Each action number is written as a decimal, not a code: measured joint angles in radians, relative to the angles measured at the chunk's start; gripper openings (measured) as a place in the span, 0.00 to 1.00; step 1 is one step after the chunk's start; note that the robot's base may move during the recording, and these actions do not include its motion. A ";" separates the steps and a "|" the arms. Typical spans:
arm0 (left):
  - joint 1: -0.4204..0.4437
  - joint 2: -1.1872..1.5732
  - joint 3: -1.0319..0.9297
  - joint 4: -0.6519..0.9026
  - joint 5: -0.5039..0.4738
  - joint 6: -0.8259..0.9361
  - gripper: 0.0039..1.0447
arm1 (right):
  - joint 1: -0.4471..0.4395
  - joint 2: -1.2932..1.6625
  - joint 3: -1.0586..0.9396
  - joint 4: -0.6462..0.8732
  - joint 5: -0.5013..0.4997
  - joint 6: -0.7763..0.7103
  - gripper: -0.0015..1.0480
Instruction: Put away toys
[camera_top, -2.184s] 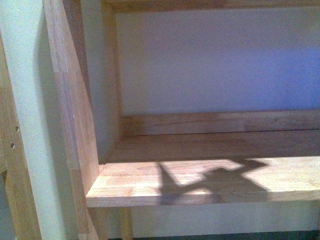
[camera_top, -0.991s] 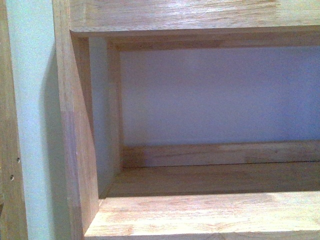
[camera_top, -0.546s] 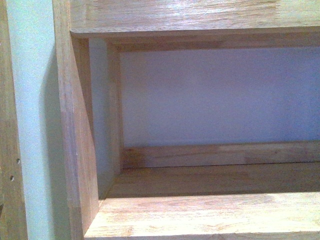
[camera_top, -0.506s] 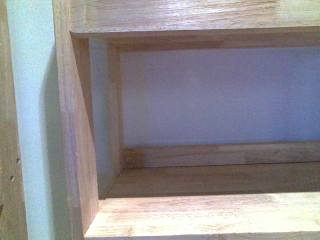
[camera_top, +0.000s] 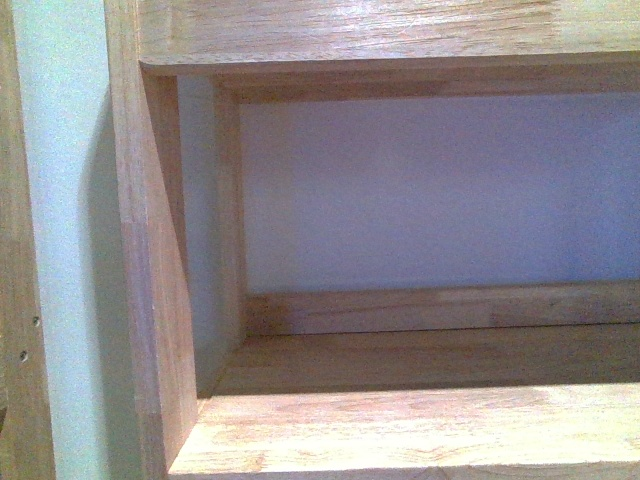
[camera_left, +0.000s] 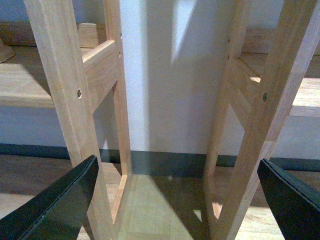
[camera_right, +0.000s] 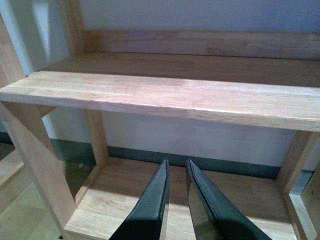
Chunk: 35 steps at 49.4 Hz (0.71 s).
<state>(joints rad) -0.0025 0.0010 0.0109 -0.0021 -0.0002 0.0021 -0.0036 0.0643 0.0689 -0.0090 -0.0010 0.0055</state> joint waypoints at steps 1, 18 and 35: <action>0.000 0.000 0.000 0.000 0.000 0.000 0.95 | 0.000 -0.001 -0.001 0.000 0.000 0.000 0.15; 0.000 0.000 0.000 0.000 0.000 0.000 0.95 | 0.000 -0.053 -0.056 0.005 0.000 0.000 0.15; 0.000 0.000 0.000 0.000 0.000 0.000 0.95 | 0.000 -0.057 -0.056 0.005 0.001 -0.002 0.23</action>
<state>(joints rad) -0.0025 0.0010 0.0109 -0.0021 -0.0002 0.0021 -0.0036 0.0071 0.0128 -0.0036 -0.0002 0.0036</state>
